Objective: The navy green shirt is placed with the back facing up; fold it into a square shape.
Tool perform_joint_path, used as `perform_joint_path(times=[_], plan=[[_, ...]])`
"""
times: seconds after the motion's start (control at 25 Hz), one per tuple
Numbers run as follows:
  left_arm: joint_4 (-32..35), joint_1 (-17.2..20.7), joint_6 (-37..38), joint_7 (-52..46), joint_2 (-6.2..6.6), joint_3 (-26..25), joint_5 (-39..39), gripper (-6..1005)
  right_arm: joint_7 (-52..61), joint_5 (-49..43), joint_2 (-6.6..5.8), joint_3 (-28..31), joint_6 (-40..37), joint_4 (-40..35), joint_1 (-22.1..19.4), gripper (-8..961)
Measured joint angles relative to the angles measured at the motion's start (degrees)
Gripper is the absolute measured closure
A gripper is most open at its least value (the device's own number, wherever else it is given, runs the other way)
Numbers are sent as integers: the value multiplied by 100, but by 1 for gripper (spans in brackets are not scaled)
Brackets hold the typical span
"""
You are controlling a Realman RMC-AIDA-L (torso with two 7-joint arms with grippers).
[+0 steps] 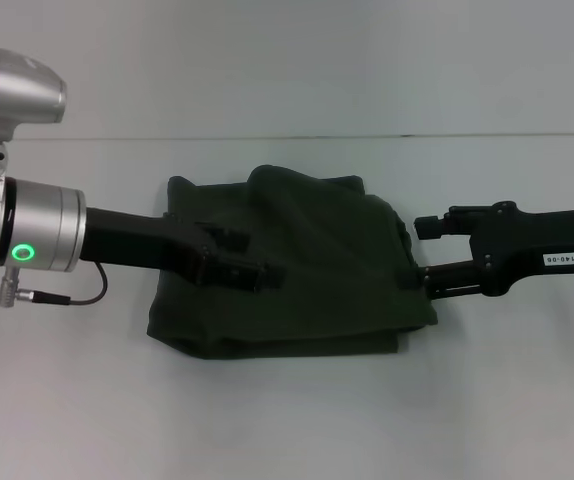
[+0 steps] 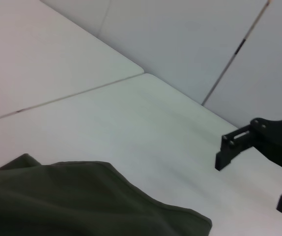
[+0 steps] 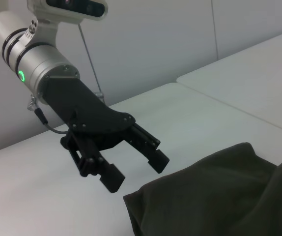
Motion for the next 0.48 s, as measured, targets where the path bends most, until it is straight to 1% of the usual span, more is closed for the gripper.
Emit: perform_joint_path(times=[0.48], plan=[[0,2,24,25,14,13,3,98,4,7,-28,21,-19,-22,-70,71]])
